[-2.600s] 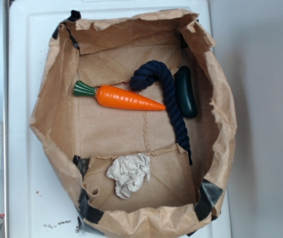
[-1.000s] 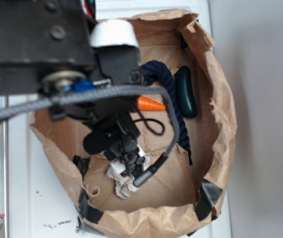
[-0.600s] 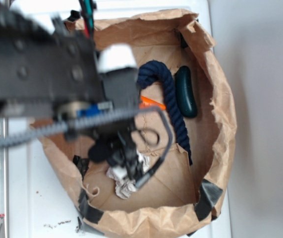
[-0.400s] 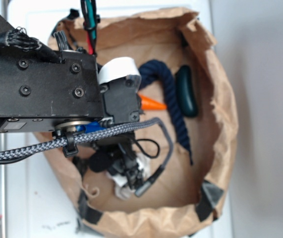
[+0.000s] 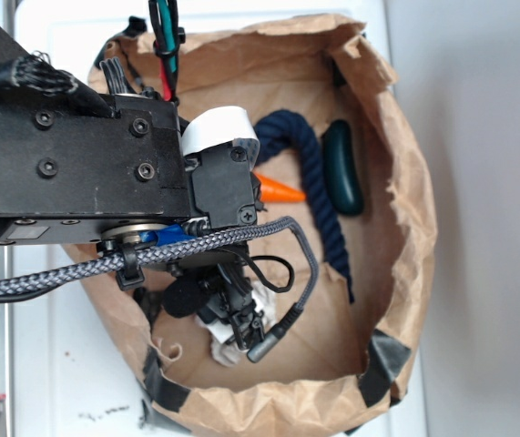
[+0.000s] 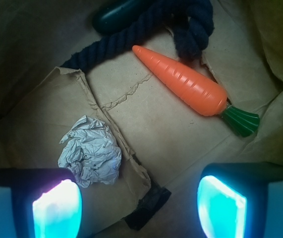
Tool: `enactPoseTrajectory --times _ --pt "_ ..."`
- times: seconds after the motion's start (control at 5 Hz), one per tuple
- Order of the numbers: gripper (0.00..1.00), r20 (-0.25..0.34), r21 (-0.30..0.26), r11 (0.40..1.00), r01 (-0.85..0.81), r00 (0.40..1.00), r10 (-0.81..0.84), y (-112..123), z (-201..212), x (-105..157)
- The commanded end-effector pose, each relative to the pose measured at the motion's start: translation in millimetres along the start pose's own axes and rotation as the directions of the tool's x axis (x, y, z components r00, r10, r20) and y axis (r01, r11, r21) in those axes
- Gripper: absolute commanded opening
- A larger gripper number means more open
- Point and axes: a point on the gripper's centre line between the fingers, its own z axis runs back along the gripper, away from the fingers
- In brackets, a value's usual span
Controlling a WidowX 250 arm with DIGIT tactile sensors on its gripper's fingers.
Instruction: Grab the white paper.
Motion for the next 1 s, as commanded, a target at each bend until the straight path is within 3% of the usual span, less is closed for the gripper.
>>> enactPoseTrajectory --times 0.0,0.2,0.8 --pt "1.0 0.023 -0.003 1.0 -0.007 1.0 0.007 -8.6 -13.3 2.6" --pt "1.0 0.034 0.036 0.999 -0.003 0.999 0.002 -19.7 -33.9 -2.9" --pt "1.0 0.055 -0.001 1.0 -0.008 0.998 0.009 -31.2 -45.6 -8.5"
